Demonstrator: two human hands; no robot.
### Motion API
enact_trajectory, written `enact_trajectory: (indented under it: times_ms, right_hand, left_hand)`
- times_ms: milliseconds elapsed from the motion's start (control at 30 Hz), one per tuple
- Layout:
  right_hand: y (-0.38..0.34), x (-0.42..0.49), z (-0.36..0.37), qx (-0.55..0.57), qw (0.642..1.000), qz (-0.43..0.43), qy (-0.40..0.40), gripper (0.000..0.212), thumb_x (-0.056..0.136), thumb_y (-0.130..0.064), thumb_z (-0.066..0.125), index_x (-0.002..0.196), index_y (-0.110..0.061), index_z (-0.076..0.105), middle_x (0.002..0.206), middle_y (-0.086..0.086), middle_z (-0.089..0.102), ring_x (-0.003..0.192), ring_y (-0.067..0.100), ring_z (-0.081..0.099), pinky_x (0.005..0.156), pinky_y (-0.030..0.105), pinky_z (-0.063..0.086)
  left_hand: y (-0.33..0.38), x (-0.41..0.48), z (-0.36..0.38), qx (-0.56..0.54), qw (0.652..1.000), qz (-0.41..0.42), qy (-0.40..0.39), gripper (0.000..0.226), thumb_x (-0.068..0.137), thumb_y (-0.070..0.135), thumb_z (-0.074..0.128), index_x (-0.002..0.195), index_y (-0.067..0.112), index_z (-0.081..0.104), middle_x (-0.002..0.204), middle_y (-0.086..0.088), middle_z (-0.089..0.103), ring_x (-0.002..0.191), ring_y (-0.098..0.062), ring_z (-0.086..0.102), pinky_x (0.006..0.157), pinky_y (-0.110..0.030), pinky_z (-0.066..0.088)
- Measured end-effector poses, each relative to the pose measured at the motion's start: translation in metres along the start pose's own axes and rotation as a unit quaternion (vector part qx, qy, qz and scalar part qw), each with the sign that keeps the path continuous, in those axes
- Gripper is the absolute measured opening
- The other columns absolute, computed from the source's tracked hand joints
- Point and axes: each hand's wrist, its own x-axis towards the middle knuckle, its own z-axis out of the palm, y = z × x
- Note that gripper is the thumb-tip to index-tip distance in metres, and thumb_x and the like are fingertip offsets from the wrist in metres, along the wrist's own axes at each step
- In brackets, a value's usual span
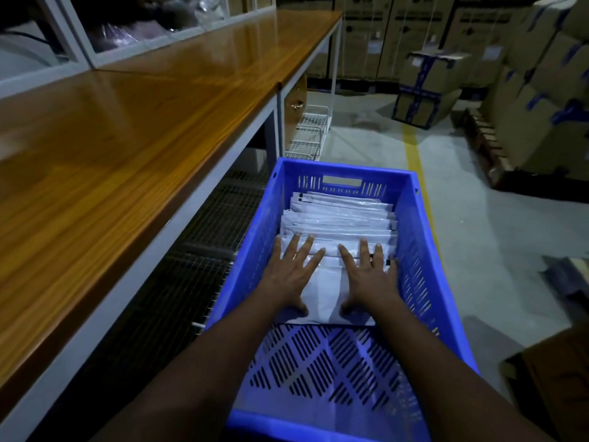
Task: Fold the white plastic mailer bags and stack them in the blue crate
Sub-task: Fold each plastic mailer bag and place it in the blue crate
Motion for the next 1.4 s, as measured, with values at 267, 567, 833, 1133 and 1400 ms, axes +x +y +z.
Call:
enact_trajectory:
  times_ms: [267, 567, 833, 1133, 1400]
  right_hand:
    - [0.001, 0.009, 0.004, 0.021, 0.997, 0.022, 0.078, 0.119, 0.078, -0.051, 0.074, 0.155, -0.034, -0.015, 0.162, 0.015, -0.022, 0.149, 0.043, -0.012, 0.115, 0.067, 0.004]
    - [0.001, -0.006, -0.013, 0.03, 0.999, 0.023, 0.028, 0.122, 0.077, -0.051, 0.076, 0.155, -0.033, -0.015, 0.163, 0.014, -0.021, 0.149, 0.044, -0.014, 0.115, 0.068, 0.003]
    - [-0.046, -0.064, -0.101, 0.09, 0.97, -0.062, 0.216, 0.078, 0.096, -0.054, 0.048, 0.158, -0.027, 0.01, 0.165, 0.008, 0.01, 0.151, 0.034, 0.009, 0.116, 0.062, 0.013]
    - [-0.18, -0.176, -0.194, 0.164, 0.89, -0.224, 0.361, 0.073, 0.088, -0.058, 0.019, 0.146, -0.022, 0.045, 0.152, 0.009, 0.044, 0.139, 0.034, 0.04, 0.107, 0.062, 0.03]
    - [-0.35, -0.303, -0.203, 0.201, 0.816, -0.422, 0.34, 0.063, 0.089, -0.055, 0.024, 0.139, -0.026, 0.048, 0.147, 0.004, 0.047, 0.135, 0.029, 0.04, 0.105, 0.054, 0.034]
  left_hand:
    - [0.002, 0.007, -0.011, 0.039, 0.995, -0.08, 0.035, 0.123, 0.077, 0.061, 0.071, 0.156, 0.016, -0.013, 0.163, -0.017, -0.011, 0.15, -0.039, -0.008, 0.113, -0.065, -0.01]
    - [0.002, -0.019, -0.041, 0.052, 0.995, -0.084, 0.032, 0.126, 0.075, 0.063, 0.072, 0.156, 0.015, -0.011, 0.163, -0.02, -0.007, 0.15, -0.041, -0.004, 0.111, -0.067, -0.011]
    - [-0.018, -0.097, -0.142, 0.055, 0.979, -0.142, 0.137, 0.094, 0.091, 0.065, 0.048, 0.158, 0.015, 0.004, 0.163, -0.017, 0.012, 0.15, -0.042, 0.001, 0.114, -0.068, -0.007]
    - [-0.083, -0.297, -0.216, 0.084, 0.921, -0.306, 0.224, 0.08, 0.097, 0.064, 0.024, 0.158, 0.018, -0.003, 0.16, -0.016, 0.026, 0.149, -0.042, 0.01, 0.113, -0.068, -0.004]
    - [-0.113, -0.52, -0.206, 0.084, 0.849, -0.478, 0.207, 0.079, 0.093, 0.061, 0.037, 0.156, 0.021, 0.012, 0.159, -0.009, 0.028, 0.147, -0.036, 0.019, 0.116, -0.063, 0.009]
